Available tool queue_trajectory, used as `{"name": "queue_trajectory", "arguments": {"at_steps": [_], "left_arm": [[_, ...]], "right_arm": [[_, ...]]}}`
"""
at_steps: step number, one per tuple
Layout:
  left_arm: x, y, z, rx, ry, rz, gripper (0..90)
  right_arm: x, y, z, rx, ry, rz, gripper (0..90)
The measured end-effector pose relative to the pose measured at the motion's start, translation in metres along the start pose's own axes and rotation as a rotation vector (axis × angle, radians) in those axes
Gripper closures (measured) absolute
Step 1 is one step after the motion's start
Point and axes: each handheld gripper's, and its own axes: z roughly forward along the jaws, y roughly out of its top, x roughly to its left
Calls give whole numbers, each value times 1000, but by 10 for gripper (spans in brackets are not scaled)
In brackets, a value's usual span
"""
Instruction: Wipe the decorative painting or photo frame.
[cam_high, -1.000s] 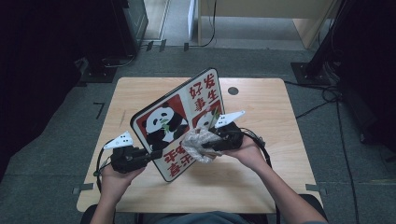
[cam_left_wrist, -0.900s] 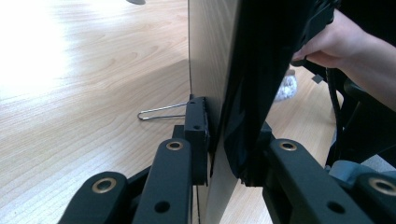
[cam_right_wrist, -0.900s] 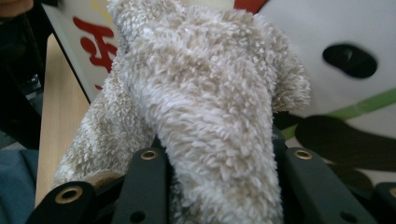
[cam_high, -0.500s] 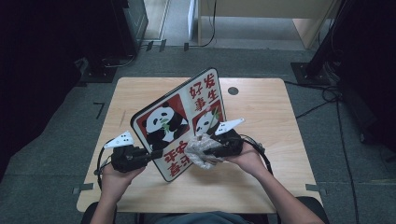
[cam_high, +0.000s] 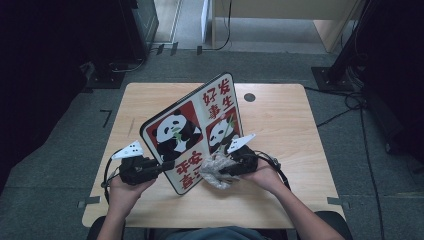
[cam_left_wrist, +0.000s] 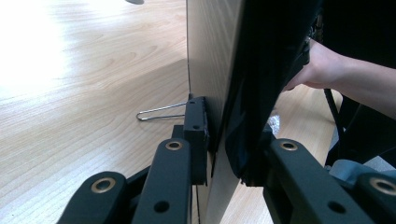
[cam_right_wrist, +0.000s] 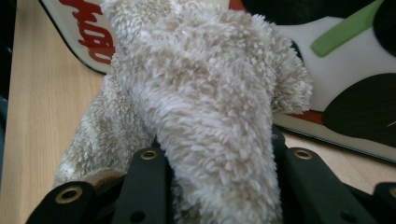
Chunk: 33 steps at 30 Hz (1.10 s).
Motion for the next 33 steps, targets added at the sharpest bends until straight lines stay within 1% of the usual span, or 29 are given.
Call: {"name": "queue_trajectory", "arguments": {"at_steps": [2,5,7,12,15,19,23,29,33], "left_arm": [[0,0,0,-2,-1,0,767],[0,0,0,-4,-2,-1,767],[0,-1,0,-5,-3,-3,766],[0,-1,1,-8,-3,-4,765],[0,-1,1,-9,-2,-5,765],[0,-2,1,-13,-1,-12,765],[0,-3,1,-17,0,-17,766],[0,-3,1,-16,0,-19,767],[0,-4,1,-21,2,-24,769]], "right_arm": [[-1,1,-2,-9,19,7,655],[-1,3,-6,-10,24,12,656],[-1,5,-9,-19,35,14,656],[4,14,-22,-65,52,5,656],[9,22,-31,-86,56,7,656],[16,33,-41,-110,54,-6,657],[21,44,-50,-114,55,-3,656],[30,63,-63,-133,47,-36,656],[37,80,-74,-147,46,-57,656]]}}
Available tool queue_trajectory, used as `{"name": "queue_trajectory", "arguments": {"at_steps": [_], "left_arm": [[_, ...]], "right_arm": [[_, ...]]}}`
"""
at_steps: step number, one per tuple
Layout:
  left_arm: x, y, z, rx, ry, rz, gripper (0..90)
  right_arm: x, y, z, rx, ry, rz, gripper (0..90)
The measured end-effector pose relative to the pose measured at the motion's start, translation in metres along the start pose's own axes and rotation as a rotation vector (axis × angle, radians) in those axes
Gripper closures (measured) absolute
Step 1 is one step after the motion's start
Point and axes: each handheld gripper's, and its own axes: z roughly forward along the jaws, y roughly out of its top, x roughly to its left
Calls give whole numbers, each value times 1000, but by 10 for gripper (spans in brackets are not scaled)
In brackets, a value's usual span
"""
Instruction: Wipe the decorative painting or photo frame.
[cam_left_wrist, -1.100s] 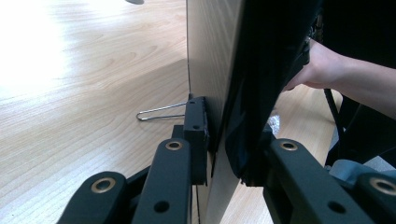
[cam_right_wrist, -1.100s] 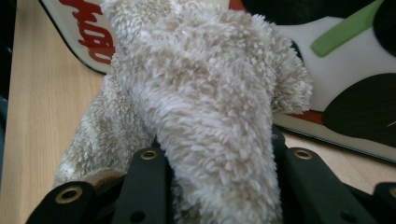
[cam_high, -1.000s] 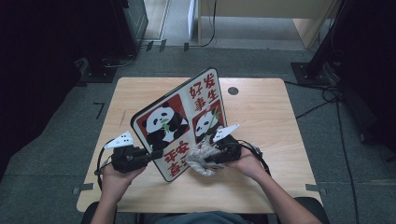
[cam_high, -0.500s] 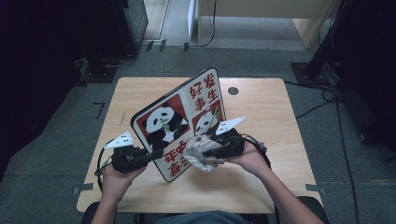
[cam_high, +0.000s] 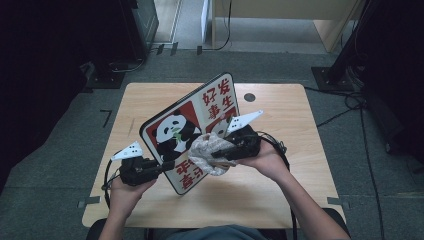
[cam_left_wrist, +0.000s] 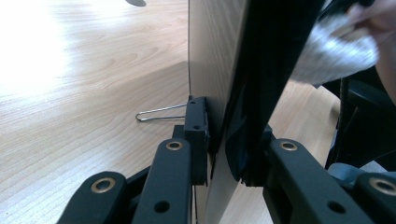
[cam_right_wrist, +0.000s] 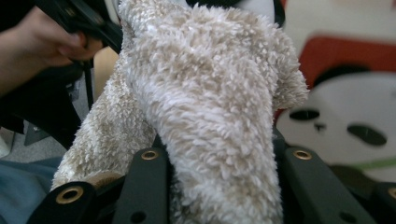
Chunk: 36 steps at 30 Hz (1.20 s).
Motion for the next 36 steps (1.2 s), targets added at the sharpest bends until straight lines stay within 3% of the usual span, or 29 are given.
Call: {"name": "queue_trajectory", "arguments": {"at_steps": [12,18,22,27,31,36], "left_arm": [[-2,0,0,3,11,1,774],[-3,0,0,6,17,1,777],[-3,0,0,9,19,2,779],[-3,0,0,7,19,-2,780],[-3,1,0,14,23,6,782],[-3,2,0,20,25,14,782]], "right_arm": [[14,52,-15,-74,10,-60,655],[11,73,-14,-108,2,-78,655],[10,84,-21,-164,-13,-100,654],[8,92,-27,-230,-34,-109,654],[4,91,-19,-194,-58,-115,654],[0,86,-13,-187,-53,-110,652]]}}
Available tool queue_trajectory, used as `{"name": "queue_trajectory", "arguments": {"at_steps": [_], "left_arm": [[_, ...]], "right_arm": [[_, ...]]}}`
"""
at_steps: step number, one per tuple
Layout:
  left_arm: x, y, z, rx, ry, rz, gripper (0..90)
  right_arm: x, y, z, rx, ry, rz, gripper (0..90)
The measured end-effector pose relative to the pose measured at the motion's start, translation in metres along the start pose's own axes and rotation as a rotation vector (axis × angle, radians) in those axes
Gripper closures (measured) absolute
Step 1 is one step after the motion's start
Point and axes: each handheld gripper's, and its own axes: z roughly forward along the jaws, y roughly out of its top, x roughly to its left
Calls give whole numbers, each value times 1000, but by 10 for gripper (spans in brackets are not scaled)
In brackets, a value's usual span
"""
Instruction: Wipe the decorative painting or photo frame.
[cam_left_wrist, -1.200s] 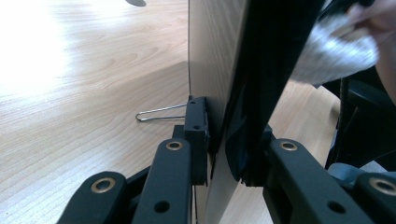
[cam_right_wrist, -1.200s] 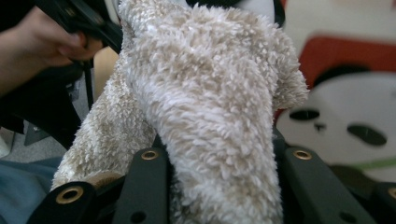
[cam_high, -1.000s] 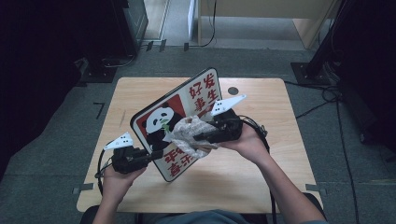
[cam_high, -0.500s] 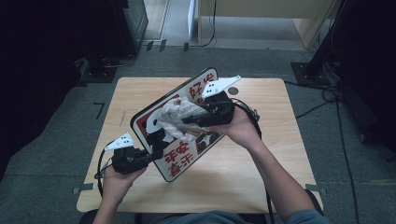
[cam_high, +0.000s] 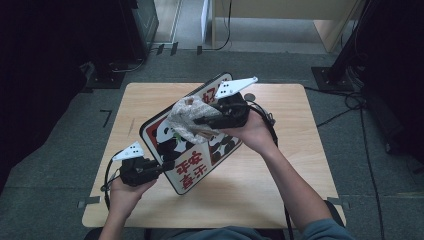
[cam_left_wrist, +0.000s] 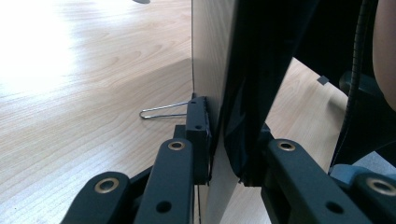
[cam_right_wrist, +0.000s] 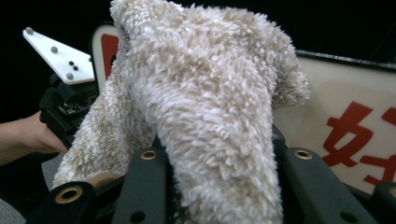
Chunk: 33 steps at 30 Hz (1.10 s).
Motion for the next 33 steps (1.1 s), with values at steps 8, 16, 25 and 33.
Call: {"name": "queue_trajectory", "arguments": {"at_steps": [8,16,25,33], "left_arm": [[0,0,0,5,-4,3,779],[1,1,0,6,-6,6,778],[1,2,0,11,-2,11,780],[1,2,0,12,-4,11,779]], "right_arm": [[0,-7,3,17,2,2,651],[0,-17,5,42,-2,5,651],[1,-29,7,71,-6,17,651],[3,-42,10,106,-8,26,650]]}}
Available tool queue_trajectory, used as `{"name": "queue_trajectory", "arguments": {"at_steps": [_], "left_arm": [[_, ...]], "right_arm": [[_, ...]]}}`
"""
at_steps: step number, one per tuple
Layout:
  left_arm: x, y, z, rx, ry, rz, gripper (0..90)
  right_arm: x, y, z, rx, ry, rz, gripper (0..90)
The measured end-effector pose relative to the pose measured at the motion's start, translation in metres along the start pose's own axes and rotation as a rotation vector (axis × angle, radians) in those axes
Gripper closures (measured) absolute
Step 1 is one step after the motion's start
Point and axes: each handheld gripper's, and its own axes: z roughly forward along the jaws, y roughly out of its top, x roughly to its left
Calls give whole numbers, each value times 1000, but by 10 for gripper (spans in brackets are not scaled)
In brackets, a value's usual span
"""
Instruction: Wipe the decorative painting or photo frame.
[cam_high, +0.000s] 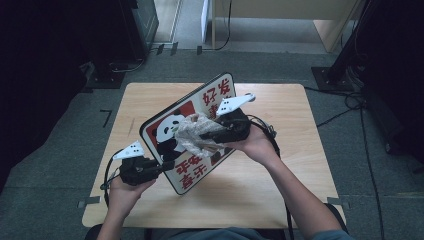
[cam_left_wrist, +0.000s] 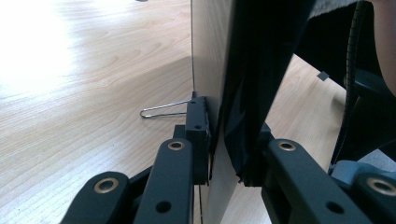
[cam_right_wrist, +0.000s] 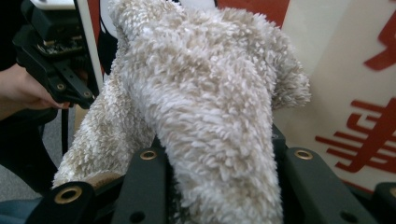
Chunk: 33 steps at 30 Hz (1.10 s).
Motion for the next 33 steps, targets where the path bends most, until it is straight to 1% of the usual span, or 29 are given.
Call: {"name": "queue_trajectory", "arguments": {"at_steps": [6,9,11,13,18,19,20,32,33], "left_arm": [[1,0,0,1,-4,-2,778],[1,0,0,2,-6,-1,778],[1,1,0,3,-7,0,777],[1,1,0,3,-8,-1,777],[2,1,0,4,-9,-1,777],[2,1,0,4,-8,-1,777],[2,1,0,4,-8,-1,777],[3,1,0,7,-15,3,774],[3,1,0,7,-15,3,774]], "right_arm": [[0,-9,5,15,-2,-4,649],[2,-12,7,26,1,3,648],[2,-14,8,25,-4,-4,648],[3,-17,9,35,-2,6,648],[5,-24,14,49,-1,6,647],[5,-26,15,51,-1,-1,647],[6,-27,15,54,-1,7,646],[8,-49,25,89,5,12,645],[8,-50,26,97,6,18,645]]}}
